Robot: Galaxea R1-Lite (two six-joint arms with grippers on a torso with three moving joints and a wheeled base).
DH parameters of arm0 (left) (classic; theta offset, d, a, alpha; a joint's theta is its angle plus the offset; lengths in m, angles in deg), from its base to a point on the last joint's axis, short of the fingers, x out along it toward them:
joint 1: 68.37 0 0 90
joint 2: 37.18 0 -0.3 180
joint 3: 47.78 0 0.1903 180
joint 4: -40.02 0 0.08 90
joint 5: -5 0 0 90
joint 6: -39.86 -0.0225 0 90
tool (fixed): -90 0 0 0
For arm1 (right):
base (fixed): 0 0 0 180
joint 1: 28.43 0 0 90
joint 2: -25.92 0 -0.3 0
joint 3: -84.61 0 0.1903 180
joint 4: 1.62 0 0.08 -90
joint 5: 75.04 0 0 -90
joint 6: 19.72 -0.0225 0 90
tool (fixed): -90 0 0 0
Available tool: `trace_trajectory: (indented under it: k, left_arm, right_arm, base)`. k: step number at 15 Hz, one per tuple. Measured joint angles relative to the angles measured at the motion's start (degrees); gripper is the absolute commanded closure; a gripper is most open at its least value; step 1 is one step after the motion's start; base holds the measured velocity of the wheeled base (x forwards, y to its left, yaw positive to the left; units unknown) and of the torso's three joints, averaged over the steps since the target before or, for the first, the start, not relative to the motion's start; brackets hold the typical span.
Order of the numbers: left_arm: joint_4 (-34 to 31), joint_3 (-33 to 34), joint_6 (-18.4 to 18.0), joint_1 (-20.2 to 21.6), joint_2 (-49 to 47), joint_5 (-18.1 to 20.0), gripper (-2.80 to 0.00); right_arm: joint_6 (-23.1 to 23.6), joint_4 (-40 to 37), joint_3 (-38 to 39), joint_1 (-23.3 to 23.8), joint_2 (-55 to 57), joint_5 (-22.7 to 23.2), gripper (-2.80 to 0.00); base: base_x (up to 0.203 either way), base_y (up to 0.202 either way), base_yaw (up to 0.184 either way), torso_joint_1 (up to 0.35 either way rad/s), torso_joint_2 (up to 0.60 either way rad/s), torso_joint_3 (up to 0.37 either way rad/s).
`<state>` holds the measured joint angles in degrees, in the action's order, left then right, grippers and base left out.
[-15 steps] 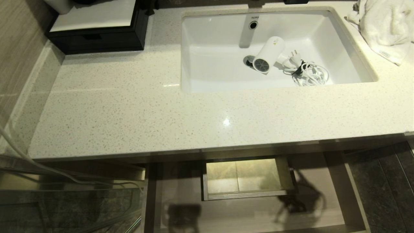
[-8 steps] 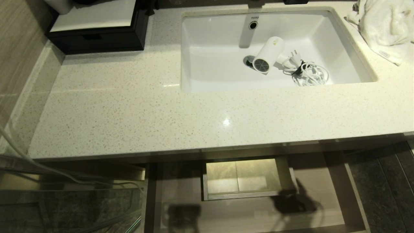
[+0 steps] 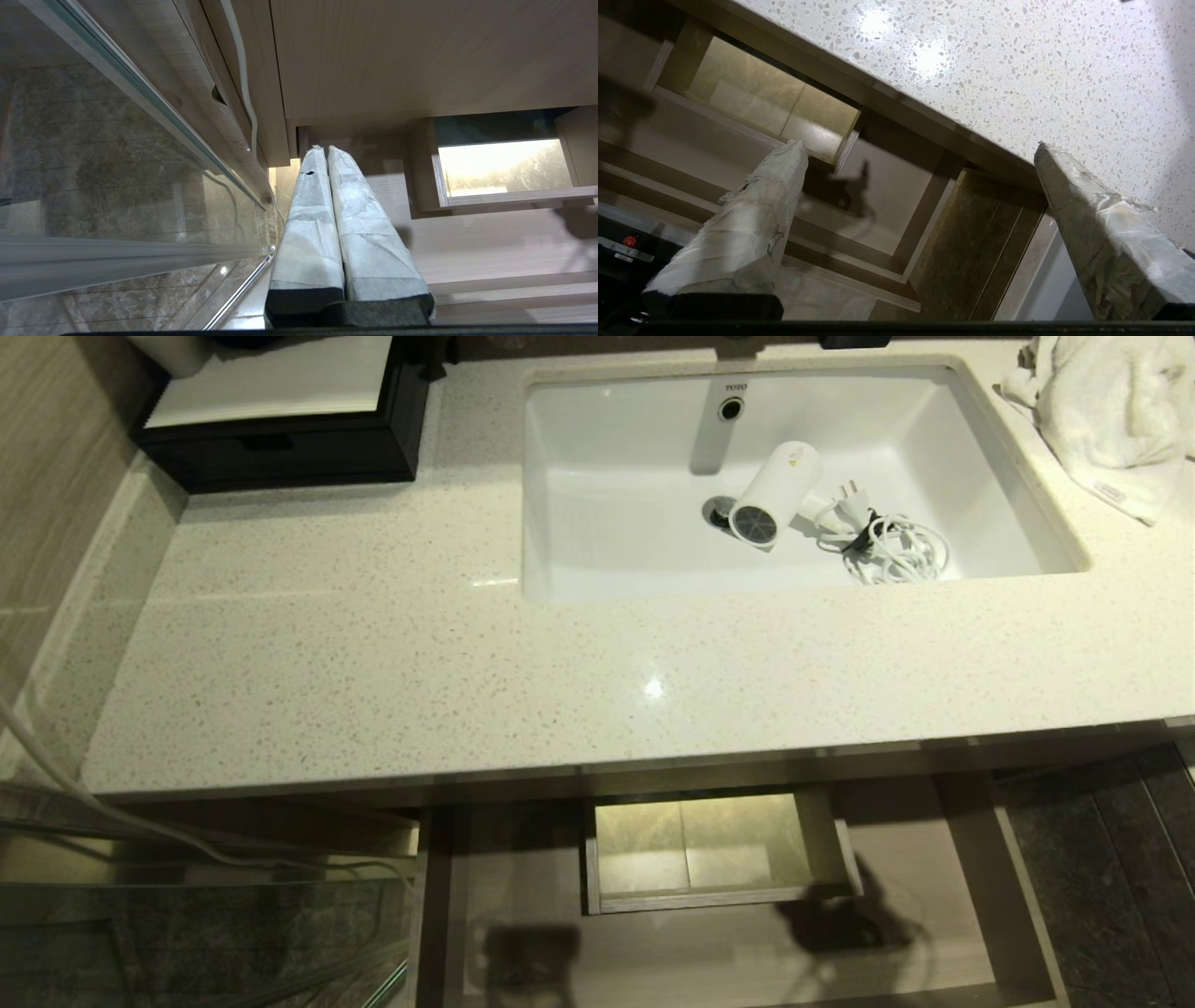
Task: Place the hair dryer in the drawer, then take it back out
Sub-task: Pick up the hairdryer
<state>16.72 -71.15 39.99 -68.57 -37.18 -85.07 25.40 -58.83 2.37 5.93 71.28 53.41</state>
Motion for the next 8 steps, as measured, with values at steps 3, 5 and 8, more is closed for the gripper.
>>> trace_trajectory:
  k: [3,5,8]
  left_arm:
    - [0.0,0.0,-0.02,0.05,0.0,0.0,0.0]
    - [-0.05,0.0,0.02,0.02,0.0,0.0,0.0]
    - [0.0,0.0,0.0,-0.01,0.0,0.0,0.0]
  right_arm:
    - [0.0,0.93,1.02,0.06,0.02,0.0,-2.8]
    - [-0.25,1.12,1.43,0.09,-0.07,0.0,-2.8]
    - [-0.36,1.16,1.47,0.33,-0.37,0.0,-2.8]
  base:
    - [0.0,0.0,0.0,0.0,0.0,0.0]
    - [0.0,0.0,0.0,0.025,-0.1,-0.073]
    - [0.0,0.0,0.0,0.131,-0.35,-0.21]
